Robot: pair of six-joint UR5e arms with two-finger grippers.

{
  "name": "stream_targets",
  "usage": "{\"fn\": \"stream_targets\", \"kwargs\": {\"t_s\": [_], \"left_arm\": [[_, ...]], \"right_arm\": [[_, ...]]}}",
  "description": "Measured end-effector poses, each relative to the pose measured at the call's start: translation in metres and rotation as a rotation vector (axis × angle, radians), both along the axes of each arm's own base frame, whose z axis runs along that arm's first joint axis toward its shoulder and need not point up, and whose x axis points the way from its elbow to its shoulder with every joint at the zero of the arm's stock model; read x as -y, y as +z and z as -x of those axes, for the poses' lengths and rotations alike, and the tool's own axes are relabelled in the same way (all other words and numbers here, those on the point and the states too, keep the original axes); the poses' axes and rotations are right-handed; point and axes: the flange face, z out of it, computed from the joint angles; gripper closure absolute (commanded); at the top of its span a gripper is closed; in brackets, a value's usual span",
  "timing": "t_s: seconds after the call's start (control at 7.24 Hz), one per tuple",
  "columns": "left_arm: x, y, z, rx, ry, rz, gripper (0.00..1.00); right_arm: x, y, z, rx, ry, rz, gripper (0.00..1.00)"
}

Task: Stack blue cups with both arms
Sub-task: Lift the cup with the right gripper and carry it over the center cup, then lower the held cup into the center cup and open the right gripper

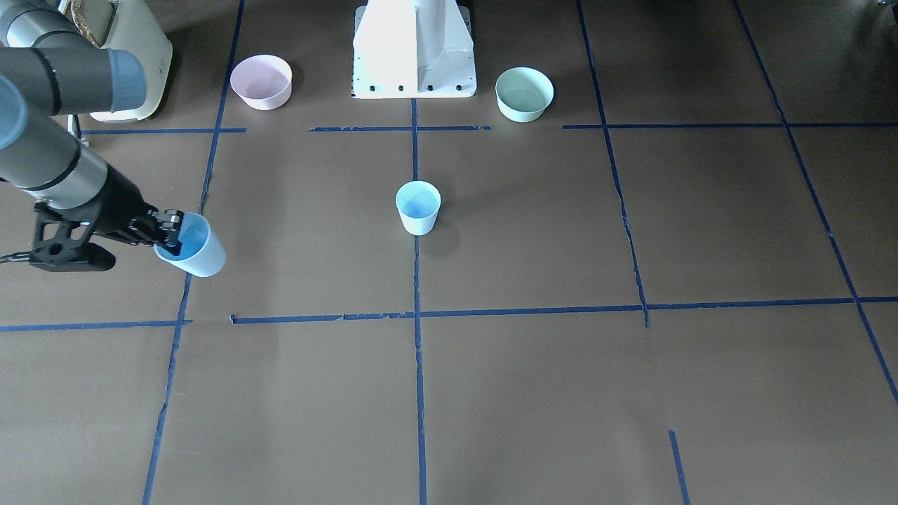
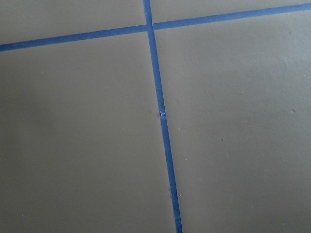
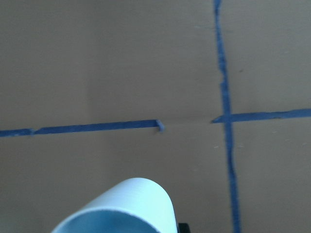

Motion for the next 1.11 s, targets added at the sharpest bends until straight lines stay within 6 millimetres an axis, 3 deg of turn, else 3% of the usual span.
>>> {"fn": "stream_targets", "kwargs": {"t_s": [0.28, 0.55, 0.83, 1.11], "left_arm": [[0.0, 0.0, 0.0, 0.0, 0.0, 0.0, 0.0], [0.0, 0.001, 0.0, 0.0, 0.0, 0.002, 0.0], [0.0, 0.002, 0.0, 0.0, 0.001, 0.004, 0.0], [0.0, 0.002, 0.0, 0.0, 0.0, 0.005, 0.0]], "right_arm": [[-0.019, -0.088, 0.07, 0.012, 0.051, 0.077, 1.0], [-0.059, -0.158, 0.137, -0.001, 0.102, 0.124, 1.0], [-0.104, -0.19, 0.191, -0.02, 0.138, 0.131, 1.0], [-0.131, -0.198, 0.22, -0.036, 0.159, 0.121, 1.0]]}}
